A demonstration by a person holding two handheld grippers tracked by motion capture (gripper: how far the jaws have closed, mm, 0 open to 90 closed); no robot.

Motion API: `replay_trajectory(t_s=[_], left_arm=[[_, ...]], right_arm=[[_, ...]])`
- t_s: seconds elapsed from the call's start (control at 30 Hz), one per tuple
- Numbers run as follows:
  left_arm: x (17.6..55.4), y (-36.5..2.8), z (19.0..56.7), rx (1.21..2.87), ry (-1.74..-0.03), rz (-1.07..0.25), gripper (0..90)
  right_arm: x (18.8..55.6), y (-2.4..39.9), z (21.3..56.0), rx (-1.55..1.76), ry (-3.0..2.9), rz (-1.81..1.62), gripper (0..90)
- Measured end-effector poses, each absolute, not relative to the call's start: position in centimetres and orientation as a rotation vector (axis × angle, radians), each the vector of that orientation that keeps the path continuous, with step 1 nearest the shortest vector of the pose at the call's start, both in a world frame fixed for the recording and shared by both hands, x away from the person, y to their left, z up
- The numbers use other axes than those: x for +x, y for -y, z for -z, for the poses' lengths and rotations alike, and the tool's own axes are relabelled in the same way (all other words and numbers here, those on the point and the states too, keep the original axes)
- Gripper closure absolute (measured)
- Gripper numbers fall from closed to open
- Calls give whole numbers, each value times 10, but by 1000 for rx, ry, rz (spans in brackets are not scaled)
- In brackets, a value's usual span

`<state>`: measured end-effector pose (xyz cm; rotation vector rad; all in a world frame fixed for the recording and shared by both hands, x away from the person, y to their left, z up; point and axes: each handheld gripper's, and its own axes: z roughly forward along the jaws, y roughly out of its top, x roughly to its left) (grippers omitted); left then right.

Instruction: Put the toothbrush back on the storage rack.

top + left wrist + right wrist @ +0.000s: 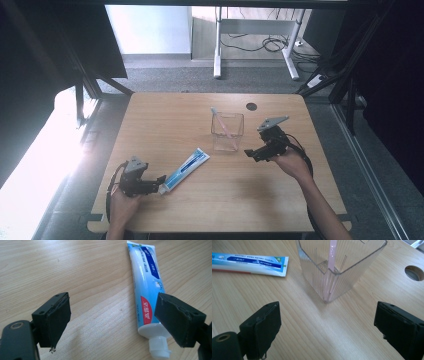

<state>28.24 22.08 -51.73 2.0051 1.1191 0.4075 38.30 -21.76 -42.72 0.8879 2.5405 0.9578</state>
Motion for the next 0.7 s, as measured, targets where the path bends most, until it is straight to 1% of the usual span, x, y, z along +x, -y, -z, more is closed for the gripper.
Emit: replay_trajectory(t_s=[0.7], left_arm=[[282,-216,518,2010,-1119,-400,139]], right_arm=[[338,261,445,950,-2469,-985,73]])
